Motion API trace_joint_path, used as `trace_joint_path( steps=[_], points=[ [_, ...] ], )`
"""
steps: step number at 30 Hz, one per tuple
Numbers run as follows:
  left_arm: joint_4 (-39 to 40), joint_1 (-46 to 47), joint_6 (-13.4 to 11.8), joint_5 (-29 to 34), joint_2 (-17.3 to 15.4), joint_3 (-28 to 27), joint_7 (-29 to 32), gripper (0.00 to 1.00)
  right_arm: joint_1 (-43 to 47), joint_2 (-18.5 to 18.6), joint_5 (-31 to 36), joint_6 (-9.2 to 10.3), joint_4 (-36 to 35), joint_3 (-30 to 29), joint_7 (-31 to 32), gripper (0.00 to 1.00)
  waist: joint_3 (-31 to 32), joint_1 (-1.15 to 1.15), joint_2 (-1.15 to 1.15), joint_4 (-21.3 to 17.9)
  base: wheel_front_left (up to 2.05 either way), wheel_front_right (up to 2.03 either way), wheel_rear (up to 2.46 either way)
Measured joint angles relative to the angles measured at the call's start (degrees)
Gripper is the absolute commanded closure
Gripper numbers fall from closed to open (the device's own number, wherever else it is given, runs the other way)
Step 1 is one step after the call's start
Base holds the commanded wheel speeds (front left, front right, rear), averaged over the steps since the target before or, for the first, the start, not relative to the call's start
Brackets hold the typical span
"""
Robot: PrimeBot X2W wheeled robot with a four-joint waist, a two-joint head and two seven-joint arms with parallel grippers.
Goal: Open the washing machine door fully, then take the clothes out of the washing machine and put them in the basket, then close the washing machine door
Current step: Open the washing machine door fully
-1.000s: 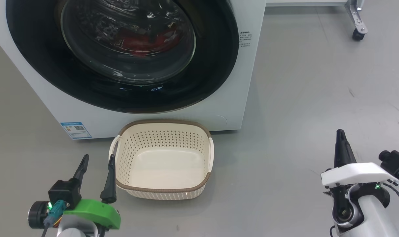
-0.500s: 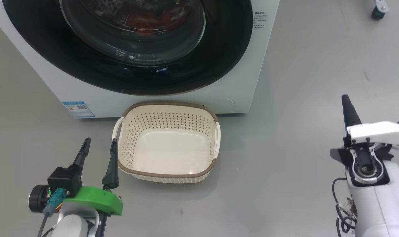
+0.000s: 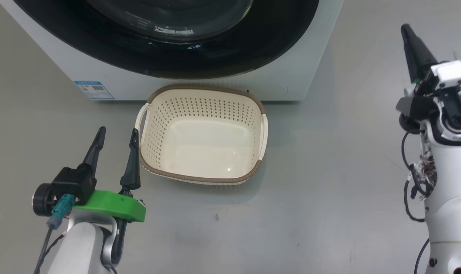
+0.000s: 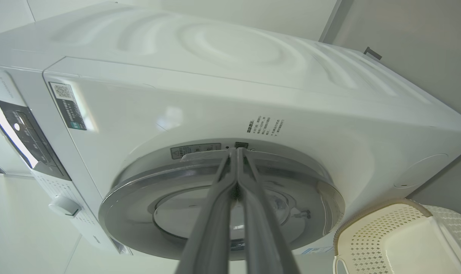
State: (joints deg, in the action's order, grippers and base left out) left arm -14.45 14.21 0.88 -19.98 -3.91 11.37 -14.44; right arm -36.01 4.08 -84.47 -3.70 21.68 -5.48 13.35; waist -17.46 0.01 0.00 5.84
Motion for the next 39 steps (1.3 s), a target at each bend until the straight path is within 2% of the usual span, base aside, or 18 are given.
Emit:
trace_joint_path(
  steps=[19,29,39],
  points=[
    [0.37,4.98,1.44,0.41,1.44,-0.25,0.00,0.00,-17.90,4.82,-3.10,7.72,2.60,2.38,11.32,1.00,-8.18,0.01,0.00,4.41,0.00,0.00,0.00],
    [0.04,6.91,2.01,0.41,1.91,-0.07,0.00,0.00,-25.04,7.15,-2.08,9.38,4.57,4.67,15.03,1.00,-11.11,0.00,0.00,6.62,0.00,0.00,0.00],
    [-0.34,8.59,2.44,0.37,2.32,0.04,0.00,0.00,-29.81,8.40,-1.09,10.02,7.82,6.26,17.11,1.00,-13.34,0.00,0.00,9.48,0.00,0.00,0.00]
  ],
)
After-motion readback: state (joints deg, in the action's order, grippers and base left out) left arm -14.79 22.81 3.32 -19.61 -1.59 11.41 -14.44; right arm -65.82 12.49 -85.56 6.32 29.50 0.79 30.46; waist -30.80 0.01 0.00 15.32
